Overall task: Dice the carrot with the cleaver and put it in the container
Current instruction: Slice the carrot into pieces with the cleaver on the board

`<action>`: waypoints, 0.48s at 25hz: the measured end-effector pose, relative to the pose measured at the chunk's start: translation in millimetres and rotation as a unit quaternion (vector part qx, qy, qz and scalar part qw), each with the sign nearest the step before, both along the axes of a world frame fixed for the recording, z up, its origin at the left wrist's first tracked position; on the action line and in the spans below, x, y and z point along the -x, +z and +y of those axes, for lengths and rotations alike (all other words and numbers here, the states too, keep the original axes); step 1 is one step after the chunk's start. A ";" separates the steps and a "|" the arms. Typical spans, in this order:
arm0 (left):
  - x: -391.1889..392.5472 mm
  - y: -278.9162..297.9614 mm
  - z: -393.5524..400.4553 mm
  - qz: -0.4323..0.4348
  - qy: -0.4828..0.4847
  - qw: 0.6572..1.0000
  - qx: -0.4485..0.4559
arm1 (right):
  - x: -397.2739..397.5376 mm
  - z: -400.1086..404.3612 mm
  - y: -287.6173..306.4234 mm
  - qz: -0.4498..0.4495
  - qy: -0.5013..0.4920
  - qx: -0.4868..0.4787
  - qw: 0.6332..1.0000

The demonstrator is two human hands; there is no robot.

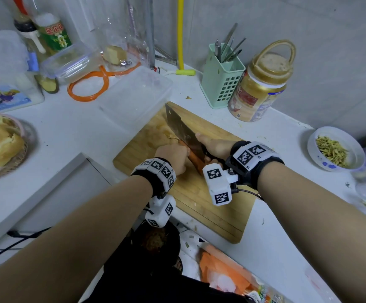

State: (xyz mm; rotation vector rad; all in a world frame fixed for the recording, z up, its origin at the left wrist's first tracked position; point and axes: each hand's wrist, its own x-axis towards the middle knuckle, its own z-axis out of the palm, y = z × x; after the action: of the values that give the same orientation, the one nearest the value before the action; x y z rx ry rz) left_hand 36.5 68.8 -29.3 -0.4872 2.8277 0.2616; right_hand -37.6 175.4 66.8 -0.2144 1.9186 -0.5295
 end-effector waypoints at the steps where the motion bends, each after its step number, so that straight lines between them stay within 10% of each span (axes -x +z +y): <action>1: 0.7 0.9 0.1 0.001 0.004 1.000 -0.001 | -0.1 2.5 -0.5 0.001 0.003 -0.005 1.000; 12: 5.3 5.7 4.8 -0.041 -0.029 0.996 0.067 | -8.8 30.8 -10.2 0.007 -0.006 -0.005 1.000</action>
State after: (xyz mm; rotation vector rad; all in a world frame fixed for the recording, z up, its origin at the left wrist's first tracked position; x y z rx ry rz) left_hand 31.2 73.6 -23.6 -0.4304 2.7844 0.0404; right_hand -28.8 206.2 56.5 -0.2006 1.9373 -0.5276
